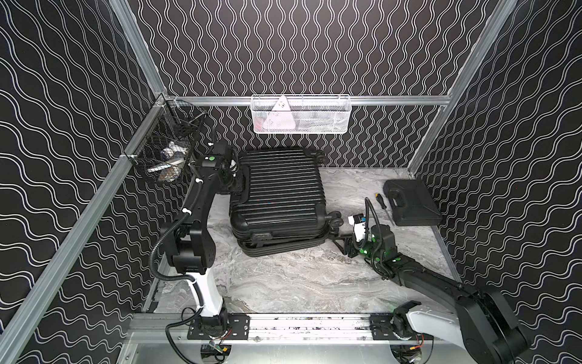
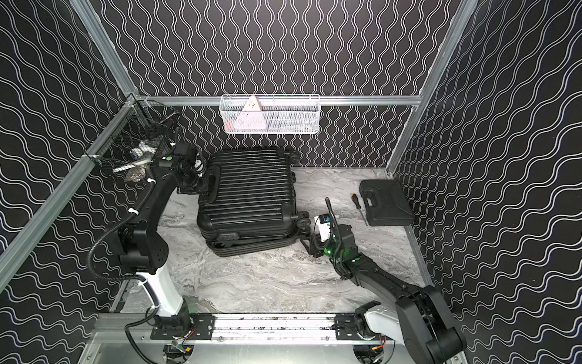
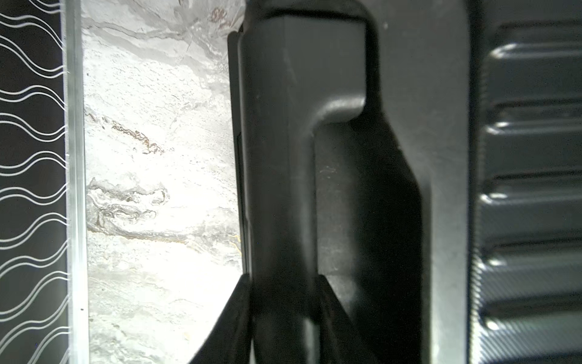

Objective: Close the suitcase zippers
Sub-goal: Pick up the suitcase from the center of the board, then adjust the suitcase at the center of the board.

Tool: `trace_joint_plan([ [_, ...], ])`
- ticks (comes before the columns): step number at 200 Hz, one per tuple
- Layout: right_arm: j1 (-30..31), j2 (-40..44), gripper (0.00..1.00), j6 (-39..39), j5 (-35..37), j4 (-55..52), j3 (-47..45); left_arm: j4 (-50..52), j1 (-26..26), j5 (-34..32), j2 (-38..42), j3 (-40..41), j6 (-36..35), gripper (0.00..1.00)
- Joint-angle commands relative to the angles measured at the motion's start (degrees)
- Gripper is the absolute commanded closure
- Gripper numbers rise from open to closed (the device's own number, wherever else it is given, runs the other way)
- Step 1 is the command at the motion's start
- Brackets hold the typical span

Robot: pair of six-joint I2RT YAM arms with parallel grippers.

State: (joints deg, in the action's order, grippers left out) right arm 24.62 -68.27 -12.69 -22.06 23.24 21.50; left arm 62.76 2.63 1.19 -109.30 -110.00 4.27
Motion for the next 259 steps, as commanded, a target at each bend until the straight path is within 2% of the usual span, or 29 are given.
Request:
trace_joint_plan([
  [1,0.9,-1.4,0.55,4.2,-0.7,6.6,0.2,0.8,0.1,0.1,-2.3,-3.9,-5.7,0.68],
  [29,0.9,-1.7,0.62,5.9,0.4,7.2,0.2,-1.4,0.1,-4.2,-4.5,-7.4,-8.3,0.67],
  [47,0.9,-2.6,0.64,6.2,-0.6,5.7,1.4,-2.5,0.1,-5.5,-6.4,-11.3,-9.3,0.67],
  [75,0.9,-5.6,0.69,5.6,-0.7,8.2,2.0,-2.4,0.1,-1.0,-9.1,-16.1,-9.5,0.67],
  [95,1.0,-7.9,0.71,5.1,-0.6,10.2,2.9,-3.2,-0.1,2.5,-8.0,-13.6,-8.6,0.66],
  [150,1.1,-16.3,0.77,5.3,-0.6,14.0,7.1,-4.9,-0.2,2.6,-4.5,-7.9,-8.7,0.65],
  [190,7.4,-19.9,0.79,6.2,-1.7,15.2,9.2,-5.0,-0.3,1.9,-4.7,-8.1,-8.8,0.65],
  [226,10.8,-21.2,0.79,4.7,-2.1,19.3,8.2,-5.3,-0.3,0.3,-6.5,-8.9,-7.8,0.65],
  [259,10.8,-19.0,0.79,3.3,2.3,25.2,2.7,-5.4,-0.3,-2.3,-7.9,-9.7,-5.9,0.65],
])
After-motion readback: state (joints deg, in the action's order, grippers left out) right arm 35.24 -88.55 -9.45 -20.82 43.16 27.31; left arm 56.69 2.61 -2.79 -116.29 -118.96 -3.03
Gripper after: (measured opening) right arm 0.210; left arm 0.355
